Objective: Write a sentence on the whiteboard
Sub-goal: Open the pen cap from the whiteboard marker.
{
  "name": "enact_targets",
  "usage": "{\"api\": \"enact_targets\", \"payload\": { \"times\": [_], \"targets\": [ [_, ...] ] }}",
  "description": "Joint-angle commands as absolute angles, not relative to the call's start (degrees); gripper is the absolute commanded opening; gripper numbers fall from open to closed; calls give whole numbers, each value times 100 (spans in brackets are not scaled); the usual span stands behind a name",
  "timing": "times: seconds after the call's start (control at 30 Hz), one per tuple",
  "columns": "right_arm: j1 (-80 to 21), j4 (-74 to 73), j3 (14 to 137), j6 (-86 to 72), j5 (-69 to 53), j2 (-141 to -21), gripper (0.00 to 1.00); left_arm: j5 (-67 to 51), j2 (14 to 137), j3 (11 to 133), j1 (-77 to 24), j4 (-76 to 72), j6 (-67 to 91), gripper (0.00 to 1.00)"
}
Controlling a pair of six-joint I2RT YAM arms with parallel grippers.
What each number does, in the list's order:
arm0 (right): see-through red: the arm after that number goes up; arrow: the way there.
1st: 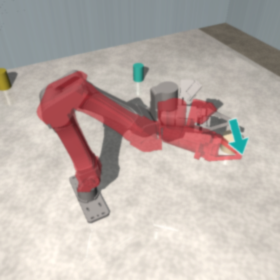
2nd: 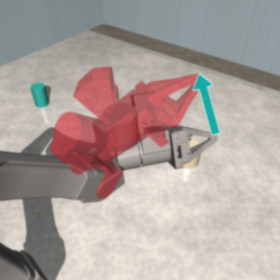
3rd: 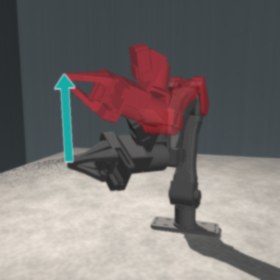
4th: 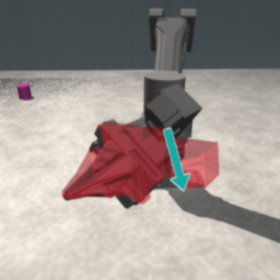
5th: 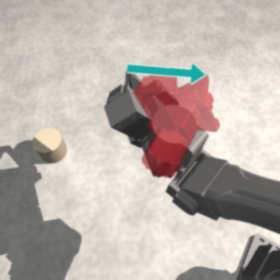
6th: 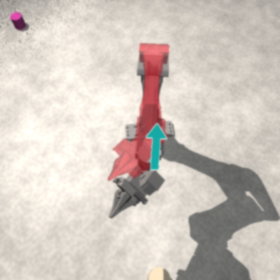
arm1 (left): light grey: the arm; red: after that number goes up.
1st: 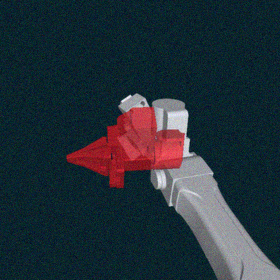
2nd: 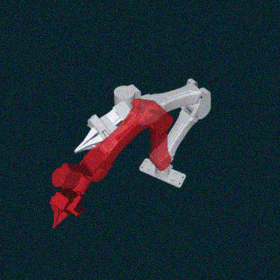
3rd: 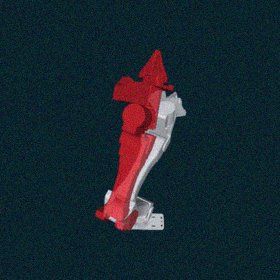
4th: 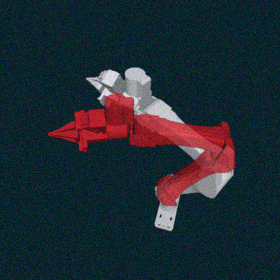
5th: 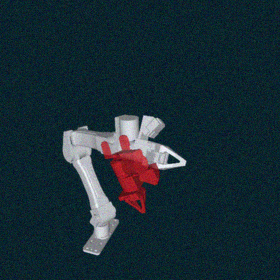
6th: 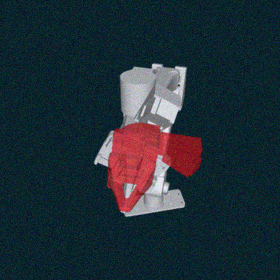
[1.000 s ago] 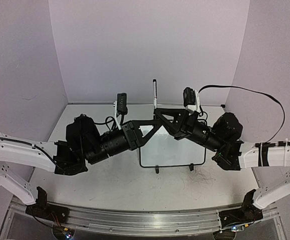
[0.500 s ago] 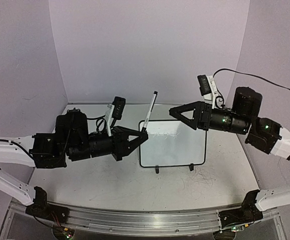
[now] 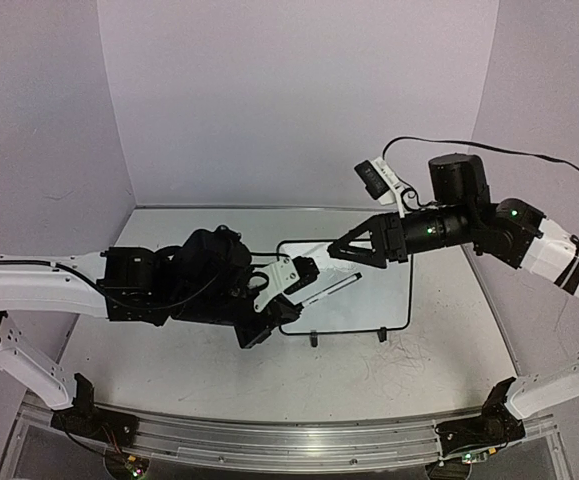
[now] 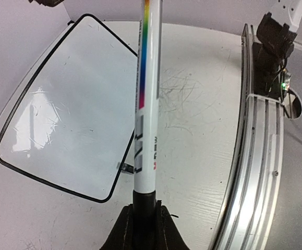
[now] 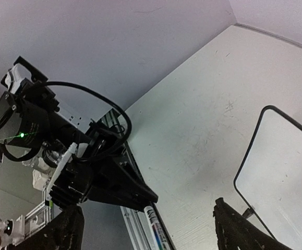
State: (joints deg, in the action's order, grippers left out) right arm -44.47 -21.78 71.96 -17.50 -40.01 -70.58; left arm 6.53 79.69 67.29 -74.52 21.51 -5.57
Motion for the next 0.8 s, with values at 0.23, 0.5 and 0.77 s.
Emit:
{"api": "enact_targets", "payload": {
  "times": [0.23, 0.5, 0.77],
  "targets": [
    [-4456, -2406, 6901, -1369, -4271, -7509, 74, 768, 7940, 6651, -7427, 1933, -1153, 0],
    [-4707, -1875, 6459, -1639, -4414, -7434, 69, 607, 7823, 6574, -7287, 1760, -1084, 0],
    [-4936, -1551, 6381, -1743, -4524, -7547, 54, 28, 7819, 6540, -6987, 1760, -974, 0]
  ]
}}
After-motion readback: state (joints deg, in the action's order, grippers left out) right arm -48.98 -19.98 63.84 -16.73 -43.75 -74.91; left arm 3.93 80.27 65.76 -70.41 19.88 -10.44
